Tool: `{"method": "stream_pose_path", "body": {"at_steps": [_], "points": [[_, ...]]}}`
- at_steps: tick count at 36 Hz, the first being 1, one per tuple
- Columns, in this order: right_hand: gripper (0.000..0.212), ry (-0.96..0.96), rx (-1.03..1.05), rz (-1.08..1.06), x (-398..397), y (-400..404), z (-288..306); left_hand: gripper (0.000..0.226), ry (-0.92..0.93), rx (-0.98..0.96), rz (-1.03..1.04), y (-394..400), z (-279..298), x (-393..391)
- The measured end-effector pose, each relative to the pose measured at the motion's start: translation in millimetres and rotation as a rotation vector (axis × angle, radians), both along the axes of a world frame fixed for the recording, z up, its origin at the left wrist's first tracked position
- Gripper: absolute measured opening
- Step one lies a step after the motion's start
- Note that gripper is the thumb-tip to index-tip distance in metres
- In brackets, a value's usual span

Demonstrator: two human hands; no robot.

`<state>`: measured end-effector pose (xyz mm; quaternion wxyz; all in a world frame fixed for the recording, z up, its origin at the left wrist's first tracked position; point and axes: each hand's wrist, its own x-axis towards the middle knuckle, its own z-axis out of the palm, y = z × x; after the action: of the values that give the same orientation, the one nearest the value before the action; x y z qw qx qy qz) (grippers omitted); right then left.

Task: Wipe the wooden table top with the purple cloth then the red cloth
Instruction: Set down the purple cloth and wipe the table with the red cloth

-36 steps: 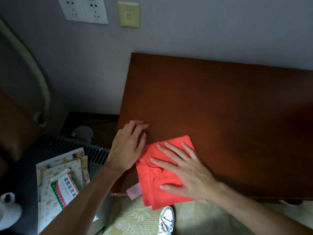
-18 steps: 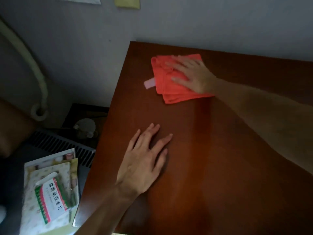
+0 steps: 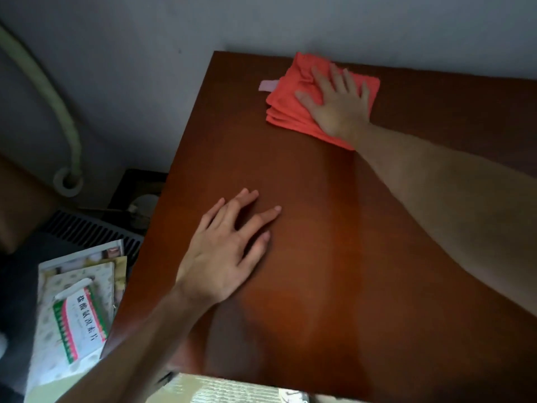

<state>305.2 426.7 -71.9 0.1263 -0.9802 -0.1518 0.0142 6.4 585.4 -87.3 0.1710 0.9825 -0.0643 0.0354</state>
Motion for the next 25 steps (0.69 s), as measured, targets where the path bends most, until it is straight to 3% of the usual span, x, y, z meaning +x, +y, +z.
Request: {"method": "stream_pose_path", "body": {"at_steps": [5, 9, 14, 19, 25], "points": [[0.074, -0.018, -0.007, -0.012, -104, -43, -4, 0.044, -0.042, -0.054, 0.014, -2, 4, 0], [0.08, -0.061, -0.065, 0.072, -223, -91, -10, 0.038, -0.156, -0.082, 0.12, -11, 1, -13], [0.077, -0.09, -0.135, 0.282, -353, -145, -12, 0.039, -0.114, -0.195, 0.223, -29, 3, -38], [0.078, -0.081, -0.138, 0.399, -356, -158, -8, 0.04, -0.071, -0.195, 0.139, -51, 10, -43], [0.071, -0.069, -0.143, 0.614, -264, -165, -4, 0.039, -0.097, -0.201, 0.115, -69, 18, -22]]}}
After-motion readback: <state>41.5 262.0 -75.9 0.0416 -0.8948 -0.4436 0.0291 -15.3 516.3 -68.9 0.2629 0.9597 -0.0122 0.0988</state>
